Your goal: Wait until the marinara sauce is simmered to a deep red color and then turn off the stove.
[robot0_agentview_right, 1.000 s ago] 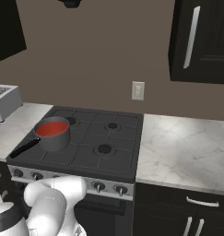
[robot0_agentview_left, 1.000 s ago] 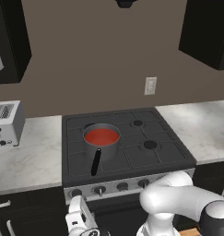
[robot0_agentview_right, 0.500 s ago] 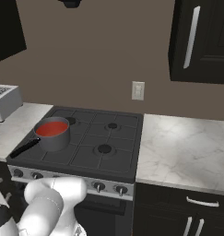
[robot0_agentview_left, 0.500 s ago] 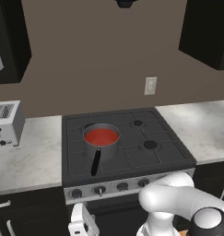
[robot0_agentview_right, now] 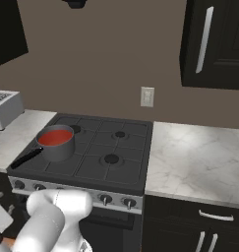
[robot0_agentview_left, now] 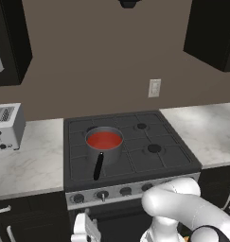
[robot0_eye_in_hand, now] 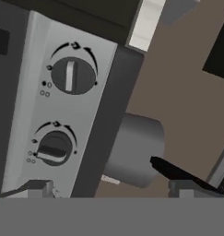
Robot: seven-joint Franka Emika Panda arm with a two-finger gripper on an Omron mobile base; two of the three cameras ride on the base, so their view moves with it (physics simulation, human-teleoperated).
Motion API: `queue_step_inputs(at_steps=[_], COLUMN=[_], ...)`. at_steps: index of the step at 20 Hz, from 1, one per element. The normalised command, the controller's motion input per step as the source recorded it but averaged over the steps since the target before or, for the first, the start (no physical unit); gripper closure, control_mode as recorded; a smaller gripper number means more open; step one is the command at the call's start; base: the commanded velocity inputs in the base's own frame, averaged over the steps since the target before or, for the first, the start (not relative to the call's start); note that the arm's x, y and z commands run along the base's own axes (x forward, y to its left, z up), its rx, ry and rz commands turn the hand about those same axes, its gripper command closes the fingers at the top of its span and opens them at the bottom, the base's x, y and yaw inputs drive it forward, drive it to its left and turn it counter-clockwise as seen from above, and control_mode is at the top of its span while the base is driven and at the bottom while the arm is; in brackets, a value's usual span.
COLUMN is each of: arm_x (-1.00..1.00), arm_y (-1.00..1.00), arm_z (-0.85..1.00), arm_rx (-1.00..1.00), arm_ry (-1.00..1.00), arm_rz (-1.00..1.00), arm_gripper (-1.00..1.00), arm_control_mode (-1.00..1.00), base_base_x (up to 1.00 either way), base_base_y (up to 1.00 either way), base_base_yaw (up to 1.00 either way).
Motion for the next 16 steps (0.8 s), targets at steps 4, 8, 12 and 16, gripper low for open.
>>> queue_step_inputs(at_steps=[4,8,12,16], arm_x=[0.24,0.40,0.48,0.34], arm_y=[0.07,0.01,0.00,0.00], arm_z=[0.00,0.00,0.00,0.00], arm_rx=[0.04,0.02,0.00,0.00], arm_ry=[-0.07,-0.01,0.00,0.00], arm_rz=[0.00,-0.03,-0.04,-0.01], arm_gripper=[-1.00,-1.00,-1.00,-1.00], arm_control_mode=[-1.00,-1.00,-1.00,-1.00], base_base_x=[0.00,0.00,0.00,0.00], base_base_y=[0.00,0.00,0.00,0.00], base_base_yaw=[0.00,0.00,0.00,0.00])
